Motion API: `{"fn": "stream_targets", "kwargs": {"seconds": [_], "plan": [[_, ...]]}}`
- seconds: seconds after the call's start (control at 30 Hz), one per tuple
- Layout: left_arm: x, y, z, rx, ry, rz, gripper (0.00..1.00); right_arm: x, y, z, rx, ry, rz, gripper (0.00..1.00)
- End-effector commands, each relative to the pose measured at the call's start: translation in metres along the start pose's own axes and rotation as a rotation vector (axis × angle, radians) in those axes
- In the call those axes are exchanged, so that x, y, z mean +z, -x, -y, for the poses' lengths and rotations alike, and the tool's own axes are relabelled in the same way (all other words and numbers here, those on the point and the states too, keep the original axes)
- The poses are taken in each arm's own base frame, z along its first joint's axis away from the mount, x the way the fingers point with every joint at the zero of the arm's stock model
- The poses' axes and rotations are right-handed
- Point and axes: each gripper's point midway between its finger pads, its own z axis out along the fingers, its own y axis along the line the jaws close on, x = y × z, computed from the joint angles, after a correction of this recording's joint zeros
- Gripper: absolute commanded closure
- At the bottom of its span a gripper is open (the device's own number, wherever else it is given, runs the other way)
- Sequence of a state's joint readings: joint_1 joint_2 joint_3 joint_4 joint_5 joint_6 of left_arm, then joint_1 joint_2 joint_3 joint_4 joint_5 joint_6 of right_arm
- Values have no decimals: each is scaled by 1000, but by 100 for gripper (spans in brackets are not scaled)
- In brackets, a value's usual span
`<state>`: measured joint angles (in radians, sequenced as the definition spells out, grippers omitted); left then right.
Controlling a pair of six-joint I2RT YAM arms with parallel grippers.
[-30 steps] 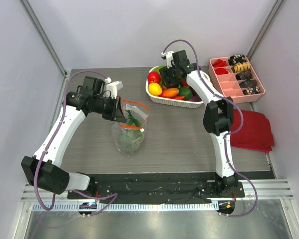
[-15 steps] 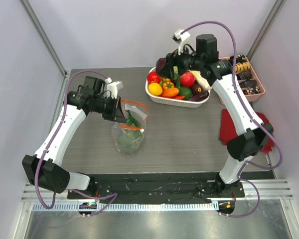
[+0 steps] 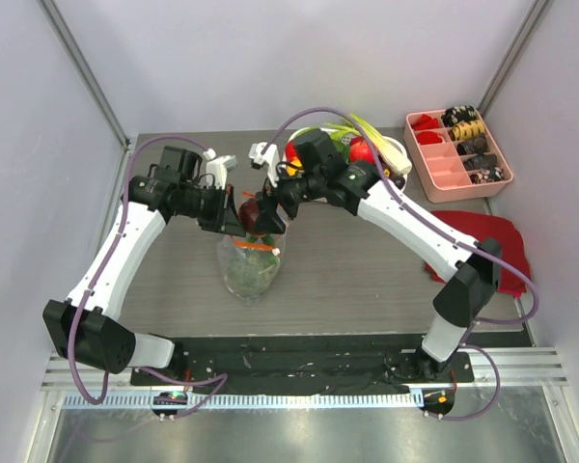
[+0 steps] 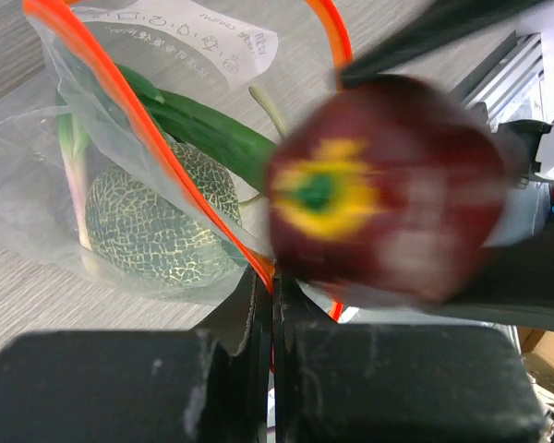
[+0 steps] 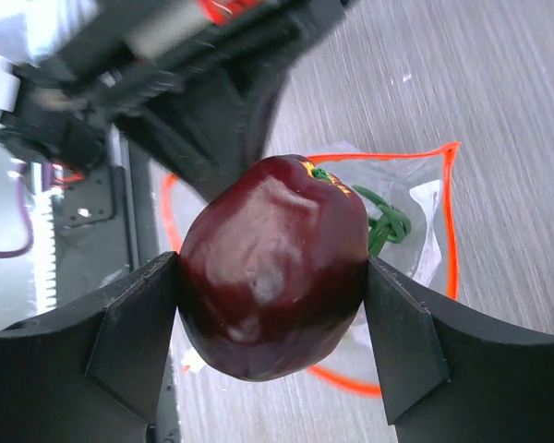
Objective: Place the food in the zip-top bag and seal the zipper
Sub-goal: Place the fake fruit in the zipper food storage bag, then pick up the fake fruit from the bin.
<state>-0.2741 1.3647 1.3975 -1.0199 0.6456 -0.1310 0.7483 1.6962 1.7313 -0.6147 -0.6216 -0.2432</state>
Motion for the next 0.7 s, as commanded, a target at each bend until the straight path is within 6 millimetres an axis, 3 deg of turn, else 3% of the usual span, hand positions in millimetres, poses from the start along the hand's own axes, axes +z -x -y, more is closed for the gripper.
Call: {"fn": "stream_targets", "kwargs": {"seconds": [0.0,0.03,0.07,0.13,0.23,0.4,0.47,0.6,0.63,0.67], "plan": [[-11,18,17,50,-56,78,100,20,-2,20,-49,-74,-10,61],[-11,17,17,51,-56,78,100,24,-2,21,-49,-77,-12,57],[-12,17,17,54,-55,79,100,28,-1,24,-44,-93,-15,41],[-12,16,17,52,-52,79,100,26,6,26,-43,-113,-11,19],[-13,16,15,50,-50,82,100,17,11,32,-29,-169,-13,2],[-11,15,14,45,-55,79,100,-15,32,29,47,-188,58,0],[-11,15,15,46,-56,80,100,-30,33,43,102,-217,77,0],[-11,15,15,48,-55,85,100,-71,19,104,212,-365,89,1],[-12,16,15,50,-56,88,100,-88,5,135,249,-452,72,1],[-12,16,15,51,-51,89,100,-98,-1,148,252,-498,60,2]]}}
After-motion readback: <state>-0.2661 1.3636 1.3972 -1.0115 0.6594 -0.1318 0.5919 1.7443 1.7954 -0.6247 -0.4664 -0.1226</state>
